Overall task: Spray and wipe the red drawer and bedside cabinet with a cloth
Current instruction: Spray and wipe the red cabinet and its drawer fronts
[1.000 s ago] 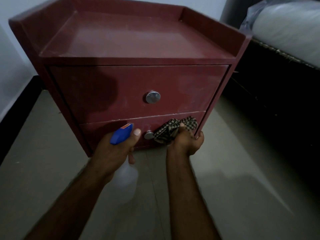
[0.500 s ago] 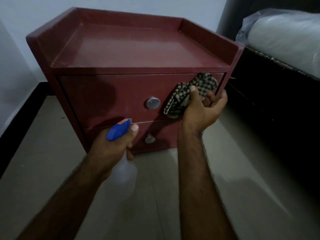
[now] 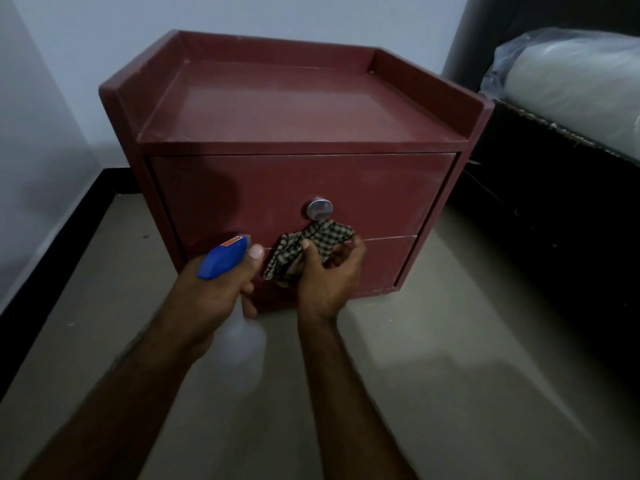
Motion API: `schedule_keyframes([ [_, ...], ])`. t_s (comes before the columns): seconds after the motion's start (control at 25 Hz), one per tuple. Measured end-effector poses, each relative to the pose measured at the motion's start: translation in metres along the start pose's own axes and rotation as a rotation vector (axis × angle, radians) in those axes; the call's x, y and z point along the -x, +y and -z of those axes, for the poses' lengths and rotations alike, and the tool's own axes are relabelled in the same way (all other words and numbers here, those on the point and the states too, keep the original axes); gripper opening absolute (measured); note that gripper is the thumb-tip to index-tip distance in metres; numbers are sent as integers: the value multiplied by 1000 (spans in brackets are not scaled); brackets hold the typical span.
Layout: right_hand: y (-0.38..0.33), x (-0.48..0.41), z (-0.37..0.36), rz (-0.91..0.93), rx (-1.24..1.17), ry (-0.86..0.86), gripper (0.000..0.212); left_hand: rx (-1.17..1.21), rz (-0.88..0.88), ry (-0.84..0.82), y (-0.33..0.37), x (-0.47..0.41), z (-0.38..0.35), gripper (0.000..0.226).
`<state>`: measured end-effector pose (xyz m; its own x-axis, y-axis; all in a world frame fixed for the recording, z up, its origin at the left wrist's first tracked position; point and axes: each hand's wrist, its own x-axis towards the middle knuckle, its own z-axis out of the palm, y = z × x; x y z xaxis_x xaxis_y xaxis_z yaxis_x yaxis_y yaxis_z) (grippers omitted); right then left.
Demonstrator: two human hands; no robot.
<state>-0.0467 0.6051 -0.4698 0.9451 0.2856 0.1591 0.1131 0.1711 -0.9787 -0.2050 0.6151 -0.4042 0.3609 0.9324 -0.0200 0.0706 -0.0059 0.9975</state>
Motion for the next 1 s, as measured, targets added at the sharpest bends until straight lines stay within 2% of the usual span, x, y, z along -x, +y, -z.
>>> schedule_keyframes([
  [0.08,7,14,-8,2,17,-13,65,-30,0,4,3,-1,6,49],
  [0.32,15,29,-14,2,65,-99,71,-50,1,19,13,-2,15,53],
  [0.44,14,6,1,-39,30,-21,80,-38,2,7,18,-3,15,55],
  [0.76,11,-52,30,-237,-91,295,89,-98,30,44,20,5,27,59],
  [0.88,7,-56,35,-271,-117,304,87,-93,30,52,21,7,34,61],
  [1.0,-10,-55,32,-178,-192,258,89,-101,19,52,21,4,38,63],
])
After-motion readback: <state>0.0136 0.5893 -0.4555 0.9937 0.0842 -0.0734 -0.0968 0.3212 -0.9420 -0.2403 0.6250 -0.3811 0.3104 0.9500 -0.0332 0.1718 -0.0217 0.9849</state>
